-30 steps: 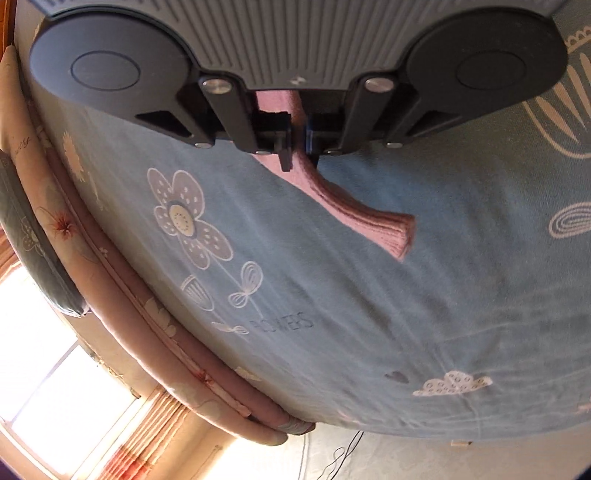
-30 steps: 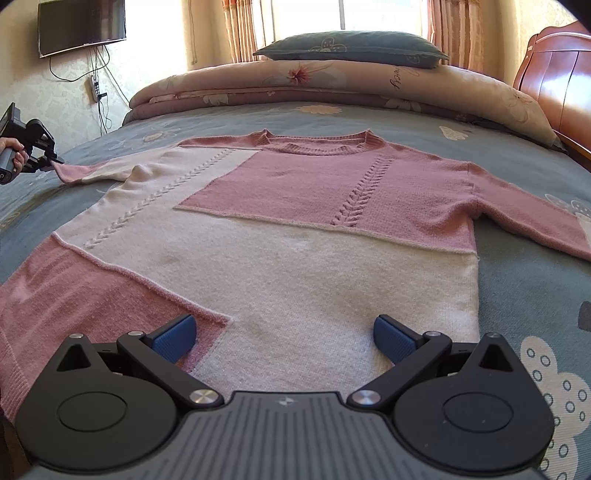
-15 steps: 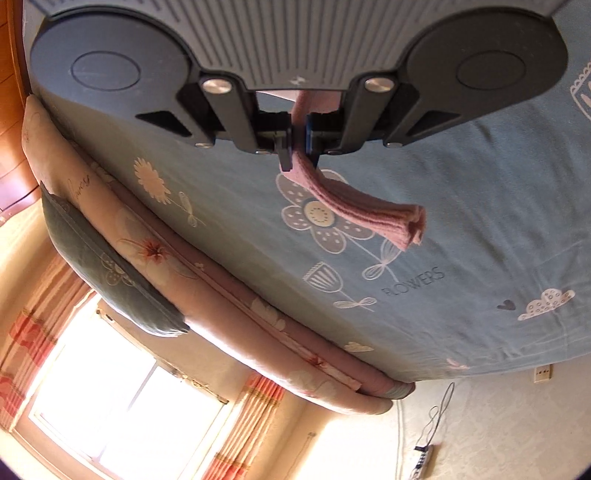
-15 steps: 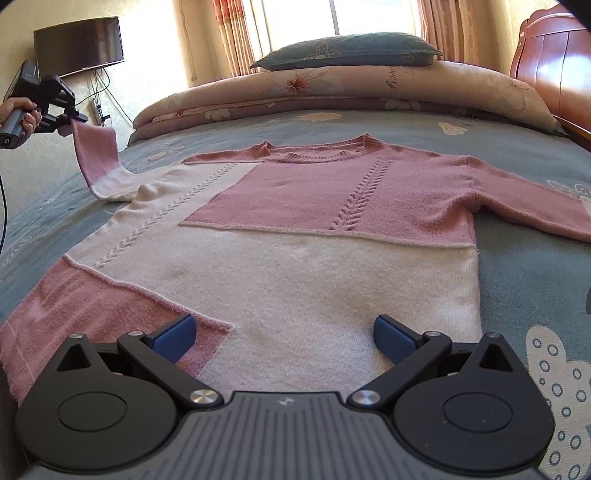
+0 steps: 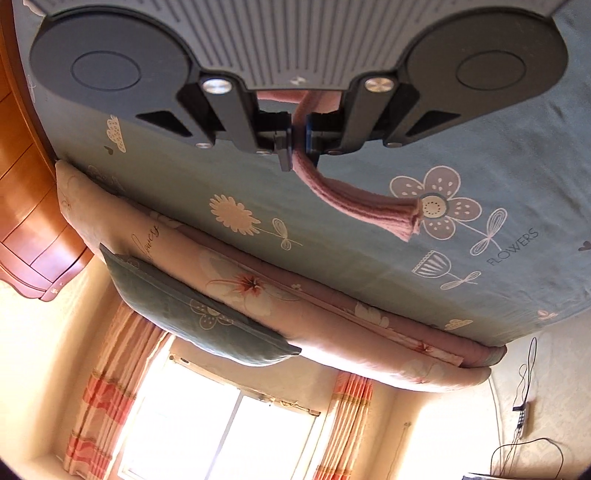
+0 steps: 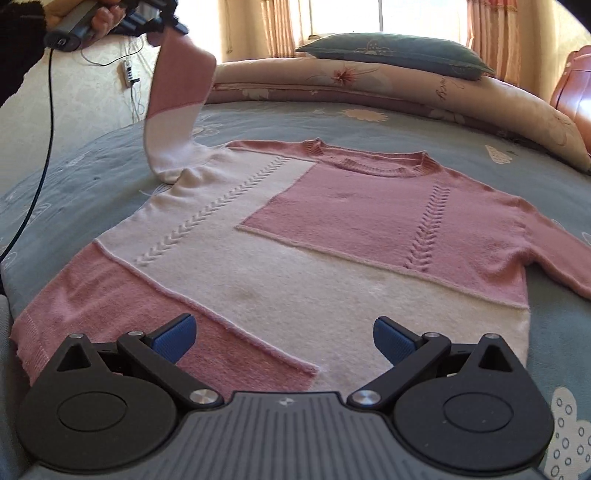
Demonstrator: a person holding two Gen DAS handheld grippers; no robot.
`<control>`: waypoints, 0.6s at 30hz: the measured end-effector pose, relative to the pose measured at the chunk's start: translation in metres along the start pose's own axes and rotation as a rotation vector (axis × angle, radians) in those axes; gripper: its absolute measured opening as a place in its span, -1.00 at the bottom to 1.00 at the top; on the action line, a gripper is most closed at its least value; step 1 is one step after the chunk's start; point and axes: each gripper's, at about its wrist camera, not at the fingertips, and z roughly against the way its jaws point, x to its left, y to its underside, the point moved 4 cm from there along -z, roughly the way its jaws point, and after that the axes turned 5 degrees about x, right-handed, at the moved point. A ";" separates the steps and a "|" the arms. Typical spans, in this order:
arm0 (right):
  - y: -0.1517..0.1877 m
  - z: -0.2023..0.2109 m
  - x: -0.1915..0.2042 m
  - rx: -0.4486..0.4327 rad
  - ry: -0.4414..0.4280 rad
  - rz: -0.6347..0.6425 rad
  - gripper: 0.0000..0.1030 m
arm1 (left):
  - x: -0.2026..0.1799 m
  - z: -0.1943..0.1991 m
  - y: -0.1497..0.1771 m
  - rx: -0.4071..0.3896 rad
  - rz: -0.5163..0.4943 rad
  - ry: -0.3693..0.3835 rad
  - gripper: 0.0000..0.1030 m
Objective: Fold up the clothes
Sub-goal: 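Lift the pink cuff up off the bed with the left gripper, then carry the sleeve across the sweater body toward the collar, open left gripper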
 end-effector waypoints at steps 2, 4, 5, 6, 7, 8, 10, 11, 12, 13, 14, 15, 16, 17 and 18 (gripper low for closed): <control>-0.003 -0.006 0.008 -0.001 -0.036 0.017 1.00 | -0.016 0.000 0.001 -0.003 -0.014 0.011 -0.91; 0.000 -0.011 0.014 -0.009 -0.067 0.021 1.00 | -0.028 -0.002 0.002 0.005 -0.019 0.022 -0.91; 0.003 -0.013 0.016 -0.012 -0.077 0.019 1.00 | -0.035 -0.003 0.003 0.008 -0.023 0.024 -0.91; 0.006 -0.014 0.018 -0.013 -0.087 0.021 1.00 | -0.041 -0.004 0.004 0.010 -0.028 0.027 -0.91; 0.010 -0.014 0.019 -0.014 -0.096 0.024 1.00 | -0.047 -0.005 0.005 0.012 -0.033 0.029 -0.91; 0.012 -0.013 0.019 -0.022 -0.091 0.024 1.00 | -0.053 -0.006 0.007 0.014 -0.037 0.031 -0.91; 0.016 -0.010 0.018 -0.038 -0.082 0.024 1.00 | -0.065 -0.009 0.009 0.019 -0.048 0.038 -0.91; 0.016 -0.009 0.016 -0.039 -0.081 0.011 1.00 | -0.071 -0.010 0.011 0.022 -0.054 0.042 -0.91; 0.017 -0.008 0.012 -0.042 -0.085 -0.007 1.00 | -0.078 -0.011 0.013 0.027 -0.061 0.048 -0.91; 0.017 -0.008 0.009 -0.044 -0.085 -0.022 1.00 | -0.085 -0.012 0.015 0.033 -0.068 0.053 -0.91; 0.017 -0.007 0.005 -0.046 -0.086 -0.037 1.00 | -0.091 -0.013 0.017 0.036 -0.076 0.059 -0.91; 0.017 -0.006 0.003 -0.047 -0.080 -0.043 1.00 | -0.097 -0.014 0.019 0.040 -0.085 0.064 -0.91; 0.017 -0.006 0.001 -0.047 -0.075 -0.050 1.00 | -0.104 -0.015 0.021 0.043 -0.094 0.069 -0.91; 0.017 -0.005 -0.001 -0.050 -0.071 -0.053 1.00 | -0.109 -0.016 0.023 0.047 -0.101 0.075 -0.91; 0.017 -0.004 -0.002 -0.053 -0.066 -0.056 1.00 | -0.115 -0.018 0.026 0.053 -0.107 0.079 -0.91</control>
